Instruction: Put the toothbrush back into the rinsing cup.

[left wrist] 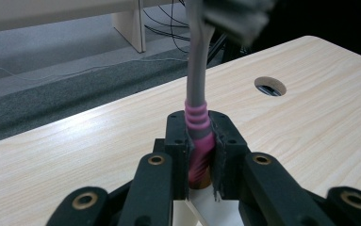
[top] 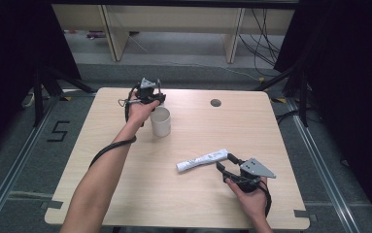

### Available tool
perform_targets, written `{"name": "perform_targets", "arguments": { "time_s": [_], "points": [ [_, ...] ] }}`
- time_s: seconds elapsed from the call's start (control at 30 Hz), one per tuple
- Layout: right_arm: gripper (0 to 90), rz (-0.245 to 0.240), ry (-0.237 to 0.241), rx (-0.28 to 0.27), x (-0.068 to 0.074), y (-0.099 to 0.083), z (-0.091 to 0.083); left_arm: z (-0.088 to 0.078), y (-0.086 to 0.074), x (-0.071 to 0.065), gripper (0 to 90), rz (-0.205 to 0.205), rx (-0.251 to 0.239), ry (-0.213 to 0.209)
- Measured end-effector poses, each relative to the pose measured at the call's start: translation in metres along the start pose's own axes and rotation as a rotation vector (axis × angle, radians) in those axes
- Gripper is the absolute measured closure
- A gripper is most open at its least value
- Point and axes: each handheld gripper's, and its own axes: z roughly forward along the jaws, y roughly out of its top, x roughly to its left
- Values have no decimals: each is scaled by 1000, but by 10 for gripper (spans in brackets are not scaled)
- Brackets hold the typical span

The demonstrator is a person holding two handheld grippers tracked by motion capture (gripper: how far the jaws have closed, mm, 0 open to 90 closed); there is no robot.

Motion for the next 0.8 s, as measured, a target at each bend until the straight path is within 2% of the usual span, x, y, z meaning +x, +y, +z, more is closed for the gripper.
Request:
{"name": "perform_targets", "arguments": {
  "time_s": [0.07,0.17,0.2,0.23,0.43,0.47,0.53,0.57,0.6,0.67,0.8],
  "points": [
    [431,0,0,0,0,0,0,1,-1,0,785,-17,-2,1],
    [431,-2,0,-3,0,0,0,0,-1,0,782,-16,0,1],
    [432,-30,-1,9,-2,1,-1,0,-1,0,780,-16,-2,2],
    [432,-14,9,16,-1,1,0,0,-1,0,777,-15,-3,4],
    [431,-12,14,10,-1,1,0,-2,1,0,727,-26,-11,0],
    [431,-7,0,-14,0,0,1,-3,1,0,712,-28,-13,2],
    [431,-12,13,5,-1,1,0,-5,0,1,673,-35,-14,7],
    [431,-45,-5,-7,-2,1,0,-6,0,1,650,-36,-12,11],
    [431,-50,-6,-2,-2,1,0,-7,-1,2,625,-39,-19,7],
    [430,-30,0,-2,0,1,1,-9,-1,2,571,-39,-21,9],
    [430,-29,2,-3,0,1,1,-16,-1,4,473,-38,-45,5]
  ]
}}
